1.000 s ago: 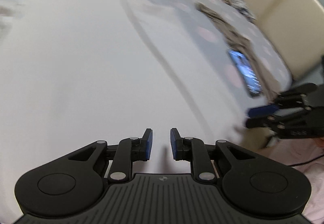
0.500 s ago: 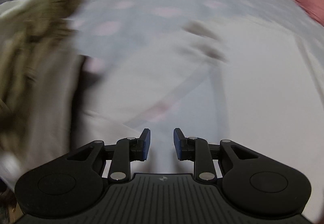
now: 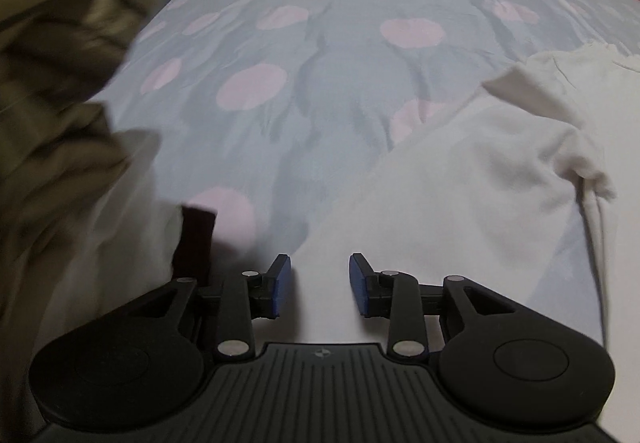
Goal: Fold clothes
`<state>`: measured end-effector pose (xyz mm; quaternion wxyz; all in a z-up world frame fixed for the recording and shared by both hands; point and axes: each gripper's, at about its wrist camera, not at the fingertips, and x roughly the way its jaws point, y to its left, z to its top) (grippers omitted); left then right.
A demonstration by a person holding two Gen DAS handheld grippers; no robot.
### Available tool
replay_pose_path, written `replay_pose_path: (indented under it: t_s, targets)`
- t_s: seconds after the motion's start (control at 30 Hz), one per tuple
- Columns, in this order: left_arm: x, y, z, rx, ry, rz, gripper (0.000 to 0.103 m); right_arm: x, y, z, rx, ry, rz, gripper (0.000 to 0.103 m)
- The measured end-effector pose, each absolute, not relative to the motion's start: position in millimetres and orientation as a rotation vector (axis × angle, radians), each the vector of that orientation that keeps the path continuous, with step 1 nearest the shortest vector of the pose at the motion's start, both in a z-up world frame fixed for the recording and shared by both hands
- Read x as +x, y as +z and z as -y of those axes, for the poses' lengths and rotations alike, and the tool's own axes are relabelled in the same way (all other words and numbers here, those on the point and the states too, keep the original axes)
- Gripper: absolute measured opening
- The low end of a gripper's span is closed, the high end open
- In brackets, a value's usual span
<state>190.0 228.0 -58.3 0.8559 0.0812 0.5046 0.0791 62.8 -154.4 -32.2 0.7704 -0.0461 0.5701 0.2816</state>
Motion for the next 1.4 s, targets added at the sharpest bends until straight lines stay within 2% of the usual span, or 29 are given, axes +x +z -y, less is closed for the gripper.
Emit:
replay_pose_path:
  t_s: [0.1,0.2,0.23,0.3,0.33,0.4,0.43,0.57,0.8,1.07,1.4]
  targets:
    - [196.6,-63.0,-231.4,0.171,0.181,-1.031,0.044,68.5,-35.0,145.1,-0.113,0.653,-1.242,0.035]
    - [197.5,-68.0,-234.3,0.17,0.177,-1.028,0.044,73.3,-35.2,140.0,-0.114,0.683,-1.237,0.039]
    - [198.3,-69.0,-235.3,0.159,0.17,-1.032,0.041,74.5,-35.1,139.2,-0.113,0.69,-1.236,0.039]
    - [200.4,-69.1,-237.7,0.114,0.14,-1.038,0.025,76.5,-35.5,139.0,-0.11,0.697,-1.235,0.039]
    - [201.2,-69.0,-237.1,0.103,0.13,-1.036,0.022,77.1,-35.8,138.8,-0.113,0.7,-1.235,0.039]
    - [199.3,-68.0,-233.3,0.113,0.111,-1.027,0.006,77.8,-36.7,138.2,-0.119,0.704,-1.236,0.039]
    - [197.3,-66.4,-231.7,0.116,0.107,-1.02,0.004,77.9,-37.0,137.7,-0.122,0.707,-1.238,0.039]
    - [189.7,-45.4,-234.3,0.044,0.129,-0.957,0.003,78.8,-36.5,135.2,-0.141,0.71,-1.237,0.039]
    - [168.6,23.6,-225.9,-0.036,0.099,-0.815,0.003,89.8,-31.4,127.1,-0.141,0.685,-1.206,0.039]
    - [133.6,78.6,-202.1,-0.005,-0.041,-0.768,0.003,100.5,-28.0,121.0,-0.137,0.673,-1.183,0.04]
    - [115.1,92.3,-126.8,0.107,-0.288,-0.71,0.003,110.0,-25.7,113.3,-0.142,0.65,-1.158,0.04]
